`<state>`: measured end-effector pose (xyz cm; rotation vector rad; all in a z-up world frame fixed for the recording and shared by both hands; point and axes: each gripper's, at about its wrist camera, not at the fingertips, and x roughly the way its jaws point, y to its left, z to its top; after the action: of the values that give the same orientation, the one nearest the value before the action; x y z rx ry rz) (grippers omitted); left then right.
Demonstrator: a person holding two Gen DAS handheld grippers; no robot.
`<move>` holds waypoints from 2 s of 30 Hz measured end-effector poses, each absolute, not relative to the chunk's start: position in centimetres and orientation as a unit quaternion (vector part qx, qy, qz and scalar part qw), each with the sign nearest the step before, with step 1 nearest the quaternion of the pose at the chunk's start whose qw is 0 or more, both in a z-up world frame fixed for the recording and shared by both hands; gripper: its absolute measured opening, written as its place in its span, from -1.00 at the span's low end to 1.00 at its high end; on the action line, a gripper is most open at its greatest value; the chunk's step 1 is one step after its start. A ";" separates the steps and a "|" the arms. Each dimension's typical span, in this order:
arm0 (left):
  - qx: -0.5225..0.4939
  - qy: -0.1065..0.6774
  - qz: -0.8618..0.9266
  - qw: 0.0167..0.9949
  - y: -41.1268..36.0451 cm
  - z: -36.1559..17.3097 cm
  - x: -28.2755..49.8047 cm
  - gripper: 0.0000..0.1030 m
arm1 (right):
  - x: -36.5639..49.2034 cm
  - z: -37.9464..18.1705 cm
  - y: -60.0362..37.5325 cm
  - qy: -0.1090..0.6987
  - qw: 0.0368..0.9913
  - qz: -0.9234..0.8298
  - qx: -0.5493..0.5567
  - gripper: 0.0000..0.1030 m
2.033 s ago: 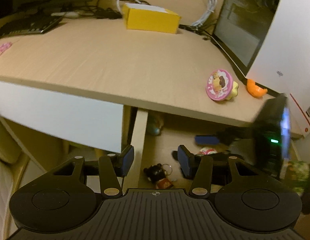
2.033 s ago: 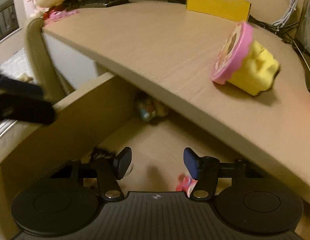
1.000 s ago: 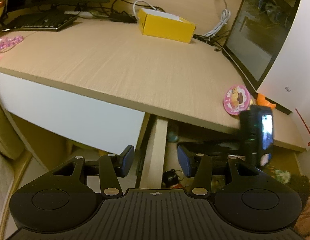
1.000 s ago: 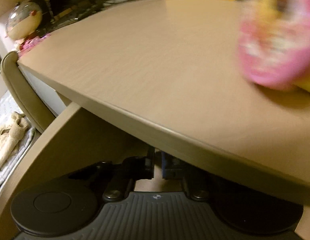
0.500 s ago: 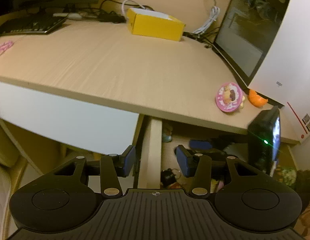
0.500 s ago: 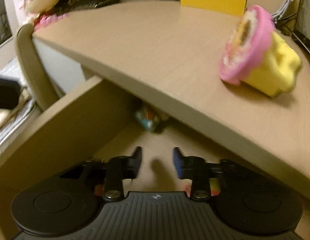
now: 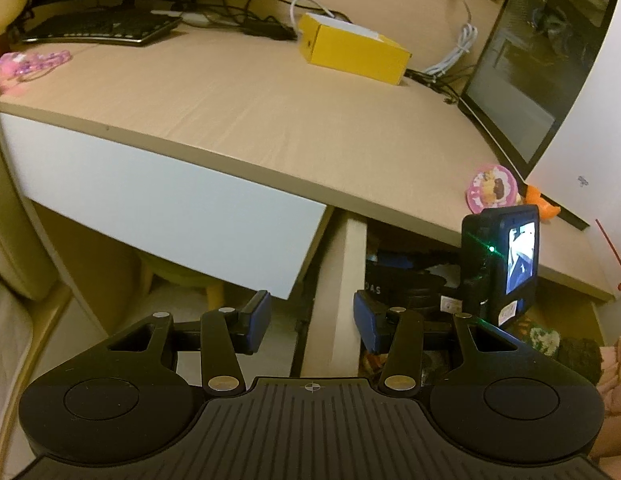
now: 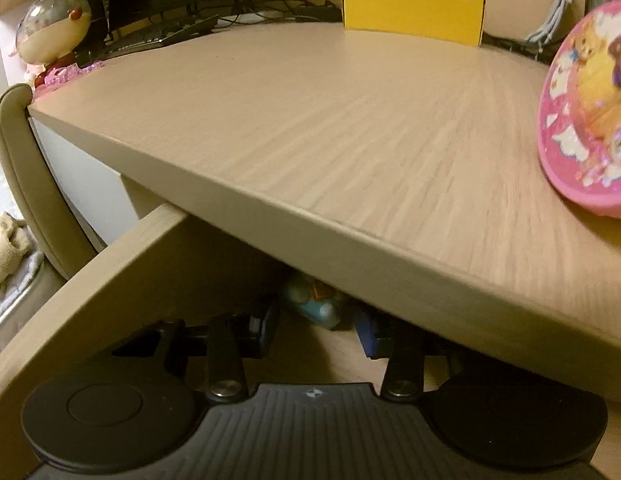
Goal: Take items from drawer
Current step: 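Reach into the drawer and grasp the pink keychain card with the left tool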
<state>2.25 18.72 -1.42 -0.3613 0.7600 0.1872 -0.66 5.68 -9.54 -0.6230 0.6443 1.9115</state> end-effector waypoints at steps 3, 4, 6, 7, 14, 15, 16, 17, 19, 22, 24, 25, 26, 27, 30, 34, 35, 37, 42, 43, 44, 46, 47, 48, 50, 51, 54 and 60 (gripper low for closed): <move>-0.174 0.367 0.090 0.909 18.8 -1.3 2.1 -0.04 | -0.9 -9.5 5.8 0.271 0.482 0.792 -0.260 -0.37; -0.174 0.367 0.089 0.909 18.8 -1.3 2.1 -0.04 | -0.9 -9.4 5.9 0.275 0.478 0.792 -0.261 -0.39; -0.172 0.367 0.086 0.910 18.8 -1.1 2.1 -0.04 | -0.5 -9.2 5.7 0.282 0.471 0.792 -0.268 -0.40; -0.172 0.367 0.084 0.910 18.8 -1.1 2.2 -0.04 | -0.4 -9.1 5.7 0.287 0.468 0.789 -0.274 -0.40; -0.154 0.386 0.049 0.908 18.2 -0.6 4.1 -0.04 | 2.6 -6.9 4.1 0.359 0.401 0.778 -0.323 -0.41; -0.152 0.389 0.038 0.908 18.0 -0.6 4.5 -0.04 | 3.3 -6.4 3.4 0.363 0.401 0.775 -0.326 -0.41; -0.151 0.391 0.028 0.907 17.8 -0.5 4.8 -0.04 | 3.9 -5.9 2.8 0.364 0.405 0.773 -0.326 -0.41; -0.149 0.393 0.015 0.907 17.6 -0.5 5.2 -0.04 | 4.5 -5.3 2.1 0.361 0.410 0.771 -0.327 -0.41; -0.137 0.401 -0.014 0.905 16.9 -0.5 6.1 -0.04 | 6.1 -4.2 0.4 0.351 0.435 0.761 -0.329 -0.41; -0.116 0.411 -0.056 0.902 15.3 -1.0 7.4 -0.04 | 8.4 -2.9 -1.3 0.342 0.483 0.734 -0.333 -0.41; -0.096 0.420 -0.086 0.898 13.8 -1.6 8.3 -0.04 | 10.4 -2.7 -2.6 0.339 0.515 0.711 -0.338 -0.41; -0.083 0.425 -0.098 0.896 13.1 -2.1 8.9 -0.04 | 11.0 -2.8 -3.0 0.342 0.529 0.697 -0.343 -0.41; -0.068 0.431 -0.110 0.893 12.3 -2.5 9.4 -0.04 | 11.6 -3.0 -3.3 0.346 0.535 0.689 -0.347 -0.41; -0.049 0.440 -0.123 0.888 11.2 -3.1 10.0 -0.04 | 12.2 -3.5 -3.6 0.354 0.538 0.680 -0.350 -0.41; -0.020 0.470 -0.156 0.869 8.7 -4.4 11.5 -0.03 | 12.9 -5.0 -3.8 0.368 0.536 0.669 -0.361 -0.39; -0.044 0.497 -0.155 0.853 6.7 -5.5 13.2 -0.03 | 14.8 -6.5 -5.0 0.393 0.542 0.655 -0.350 0.08; -0.047 0.502 -0.152 0.850 6.3 -5.6 13.4 -0.04 | 15.1 -6.5 -5.2 0.391 0.550 0.652 -0.345 0.10; -0.044 0.514 -0.158 0.842 5.6 -5.9 13.6 -0.03 | 15.6 -6.4 -5.6 0.395 0.556 0.654 -0.326 0.23; 0.025 0.548 -0.203 0.811 3.7 -7.1 13.9 -0.03 | 16.0 -6.4 -6.2 0.394 0.556 0.661 -0.314 0.29; 0.036 0.557 -0.213 0.802 3.3 -7.5 14.0 -0.07 | 16.1 -6.4 -6.2 0.396 0.553 0.663 -0.312 0.29; 0.046 0.566 -0.218 0.794 2.9 -7.9 14.0 -0.07 | 16.3 -6.4 -6.1 0.398 0.548 0.667 -0.311 0.29; 0.071 0.580 -0.227 0.779 2.1 -8.7 14.1 -0.07 | 16.7 -6.3 -6.1 0.407 0.545 0.666 -0.307 0.31; 0.084 0.582 -0.231 0.775 1.9 -9.0 14.0 -0.07 | 16.8 -6.2 -5.9 0.411 0.541 0.666 -0.307 0.34; 0.095 0.583 -0.232 0.773 1.7 -9.3 14.1 -0.01 | 16.7 -6.3 -5.6 0.410 0.538 0.667 -0.312 0.37; 0.094 0.585 -0.242 0.768 1.5 -9.5 14.4 0.02 | 16.4 -6.1 -5.0 0.390 0.534 0.671 -0.335 0.47; 0.087 0.589 -0.247 0.765 1.5 -9.7 14.6 0.02 | 16.2 -5.9 -4.6 0.376 0.533 0.672 -0.351 0.51; 0.078 0.607 -0.262 0.746 1.0 -10.5 15.2 -0.08 | 16.0 -6.0 -3.3 0.362 0.514 0.674 -0.388 0.61; 0.088 0.606 -0.283 0.738 0.2 -11.1 15.3 -0.47 | 16.2 -7.5 0.2 0.420 0.469 0.664 -0.403 0.61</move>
<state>15.32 0.25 -11.12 0.1921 1.3295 -0.6221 16.16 0.24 -7.51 -0.9882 1.0286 1.6285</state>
